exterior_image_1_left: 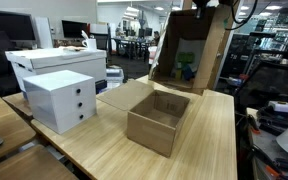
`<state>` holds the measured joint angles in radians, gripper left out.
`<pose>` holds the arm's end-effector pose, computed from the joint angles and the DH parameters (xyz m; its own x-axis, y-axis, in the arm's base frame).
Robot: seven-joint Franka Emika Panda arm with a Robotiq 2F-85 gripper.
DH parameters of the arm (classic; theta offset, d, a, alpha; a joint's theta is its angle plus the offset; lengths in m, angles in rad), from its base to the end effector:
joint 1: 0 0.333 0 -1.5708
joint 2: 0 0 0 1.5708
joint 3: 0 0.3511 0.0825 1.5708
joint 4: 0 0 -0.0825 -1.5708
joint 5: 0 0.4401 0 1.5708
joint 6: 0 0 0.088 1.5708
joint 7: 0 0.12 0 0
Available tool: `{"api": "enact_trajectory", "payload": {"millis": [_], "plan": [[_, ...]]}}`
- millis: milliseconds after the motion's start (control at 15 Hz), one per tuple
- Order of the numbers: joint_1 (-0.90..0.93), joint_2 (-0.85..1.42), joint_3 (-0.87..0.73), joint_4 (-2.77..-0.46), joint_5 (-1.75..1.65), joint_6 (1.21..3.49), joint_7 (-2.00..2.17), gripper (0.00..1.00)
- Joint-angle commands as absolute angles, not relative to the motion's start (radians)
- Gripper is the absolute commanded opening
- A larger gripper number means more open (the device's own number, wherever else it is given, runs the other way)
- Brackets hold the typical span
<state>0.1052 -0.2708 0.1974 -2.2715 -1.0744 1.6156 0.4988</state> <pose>0.4889 0.0512 0.4986 0.9940 0.1025 0.0389 0.0060 -0.4055 0.9141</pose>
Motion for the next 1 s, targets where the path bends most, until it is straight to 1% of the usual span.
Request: {"api": "enact_trajectory", "payload": {"millis": [0,933], "plan": [[0.128,-0.266,0.215,-2.267,-1.137,1.554,0.521,0.06],[0.181,-0.180,0.253,-2.241,-1.191,1.491,0.578,0.06]]}}
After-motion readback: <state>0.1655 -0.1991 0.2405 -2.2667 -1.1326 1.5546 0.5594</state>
